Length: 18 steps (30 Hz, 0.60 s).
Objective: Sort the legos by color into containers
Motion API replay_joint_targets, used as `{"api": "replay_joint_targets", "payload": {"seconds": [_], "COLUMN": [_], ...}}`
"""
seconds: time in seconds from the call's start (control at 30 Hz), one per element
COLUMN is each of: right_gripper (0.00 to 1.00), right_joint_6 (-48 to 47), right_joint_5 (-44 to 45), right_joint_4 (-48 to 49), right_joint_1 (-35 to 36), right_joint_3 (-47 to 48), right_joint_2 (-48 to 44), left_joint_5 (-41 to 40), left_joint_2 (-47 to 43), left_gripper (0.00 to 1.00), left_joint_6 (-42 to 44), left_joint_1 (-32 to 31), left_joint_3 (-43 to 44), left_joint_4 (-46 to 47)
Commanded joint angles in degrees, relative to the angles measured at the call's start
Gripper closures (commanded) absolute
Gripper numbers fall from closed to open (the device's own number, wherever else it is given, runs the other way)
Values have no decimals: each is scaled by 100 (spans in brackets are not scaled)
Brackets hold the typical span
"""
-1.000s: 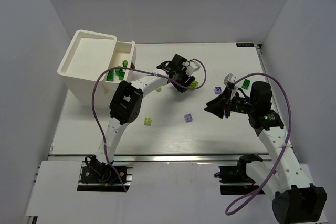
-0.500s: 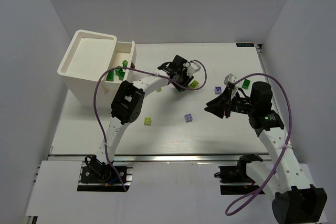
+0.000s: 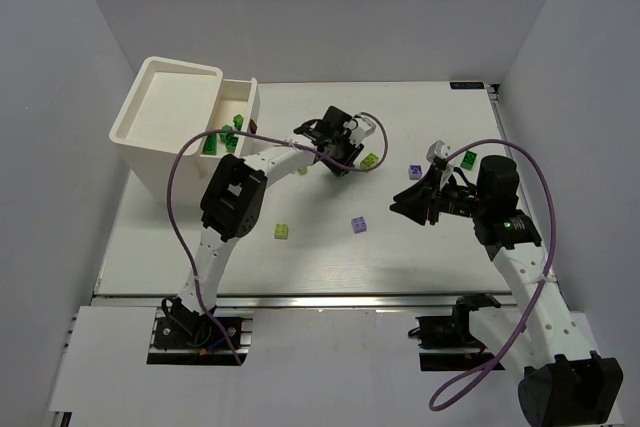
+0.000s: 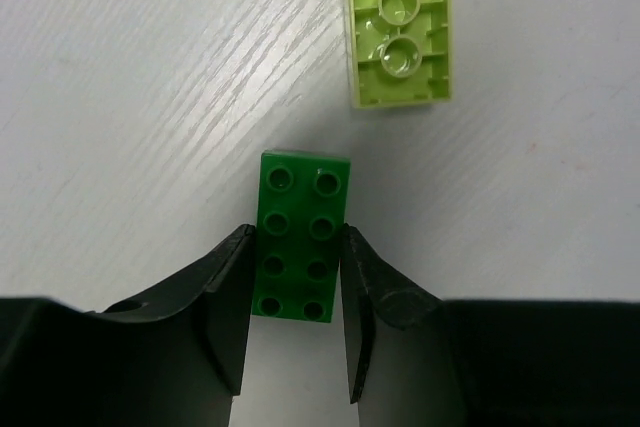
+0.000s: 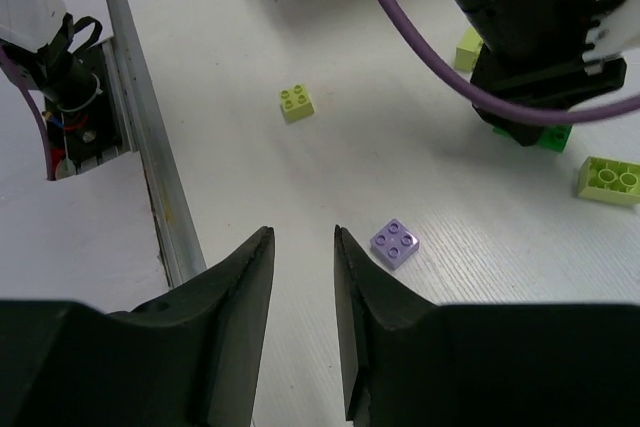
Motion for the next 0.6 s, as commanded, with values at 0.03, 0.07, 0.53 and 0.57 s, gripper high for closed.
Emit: {"api": "replay_joint_targets", "payload": {"seconds": [0.03,0.07,0.53,0.57], "right_gripper": [64,65,69,69], "right_joint_6": [-46,-54,-125,-133], "right_joint_5": [61,70,281,281], "right_joint_4": [172,173,269,261], "right_joint_1": [-14,-14,-32,-23], "right_joint_3": [-23,-23,-138,-138], "right_joint_2": [-90,-90,-11,-11], "left_joint_5": [-160,-186,-2496,-2811], "left_joint_2": [-1566,-1750,-4388,-4450], "left_gripper": [89,90,93,93], "left_joint_6": [-388,-511,-934,-925], "left_joint_1": [-17,-17,177,246], "left_joint_3": [-295,-365,-973,-920], "left_joint_4": [250,267,-725,-874]}}
